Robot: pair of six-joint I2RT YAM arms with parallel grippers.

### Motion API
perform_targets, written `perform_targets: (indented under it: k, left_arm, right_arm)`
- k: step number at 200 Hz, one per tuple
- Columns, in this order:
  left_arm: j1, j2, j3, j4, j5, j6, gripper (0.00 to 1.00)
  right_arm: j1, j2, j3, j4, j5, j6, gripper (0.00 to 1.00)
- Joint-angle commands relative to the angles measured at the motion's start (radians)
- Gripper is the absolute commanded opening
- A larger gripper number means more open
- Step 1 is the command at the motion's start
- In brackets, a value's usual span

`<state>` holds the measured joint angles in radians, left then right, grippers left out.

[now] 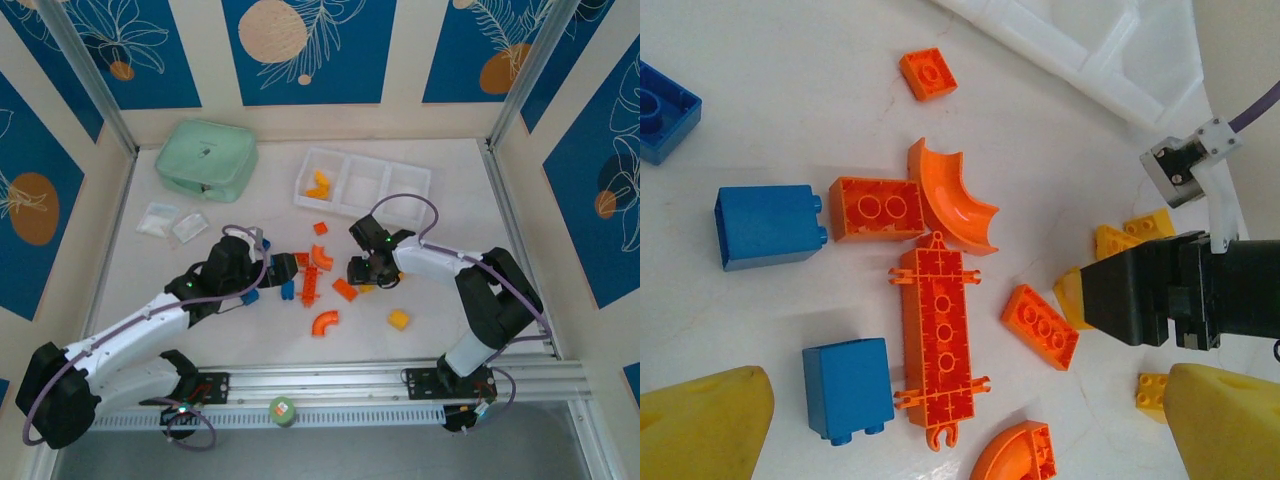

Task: Sort the legos into containers by color
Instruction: Pick up the lego from the center of the table.

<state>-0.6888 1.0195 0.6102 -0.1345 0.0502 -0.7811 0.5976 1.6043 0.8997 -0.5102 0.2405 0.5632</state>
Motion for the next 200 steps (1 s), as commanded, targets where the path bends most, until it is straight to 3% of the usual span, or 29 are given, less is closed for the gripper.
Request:
perform_targets:
  k: [1,66,123,200]
  left_arm:
    - [-0.009,0.003,0.012,0.01,-0.016,0.005,0.99]
    - [-0.008,0.002,0.025,0.007,-0.018,0.015,0.99]
    - [-0.006,-0.004,0.075,-0.046,-0.039,0.055,0.99]
    - [0.07,-0.013,0.151,-0.135,-0.027,0.126,0.99]
  right_arm:
    - [0.001,0.013,-0.004,-0.034,0.031,0.007,0.44]
    - [0.001,-0.036,-0.002,-0.04,0.052,-0.011,0.3]
    - [0.001,-0.104,0.094,-0.078,0.102,-0.062,0.28]
    - [-0.032,0.102,0.426,-0.02,0.128,-0.125,0.27]
